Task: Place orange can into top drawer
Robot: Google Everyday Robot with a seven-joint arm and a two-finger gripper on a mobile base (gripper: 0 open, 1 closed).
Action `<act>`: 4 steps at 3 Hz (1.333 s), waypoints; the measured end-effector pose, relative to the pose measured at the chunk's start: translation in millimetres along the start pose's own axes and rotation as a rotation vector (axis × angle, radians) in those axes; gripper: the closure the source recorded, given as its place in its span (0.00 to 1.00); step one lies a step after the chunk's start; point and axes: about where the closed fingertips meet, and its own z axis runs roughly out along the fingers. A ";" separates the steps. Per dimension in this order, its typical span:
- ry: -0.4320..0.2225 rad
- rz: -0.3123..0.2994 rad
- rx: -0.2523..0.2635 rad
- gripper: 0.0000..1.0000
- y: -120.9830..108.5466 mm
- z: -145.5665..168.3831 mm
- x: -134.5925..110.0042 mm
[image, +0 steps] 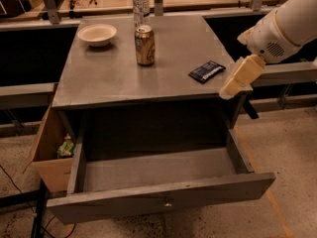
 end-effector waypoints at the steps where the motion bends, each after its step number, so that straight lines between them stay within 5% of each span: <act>1: -0.156 0.060 -0.016 0.00 -25.0 42.6 -19.0; 3: -0.429 0.248 0.046 0.00 -77.0 112.2 -77.3; 4: -0.447 0.358 0.090 0.00 -82.3 126.6 -101.2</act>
Offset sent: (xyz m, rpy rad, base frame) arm 0.1391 0.0657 -0.0247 0.5600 -0.1396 -0.0672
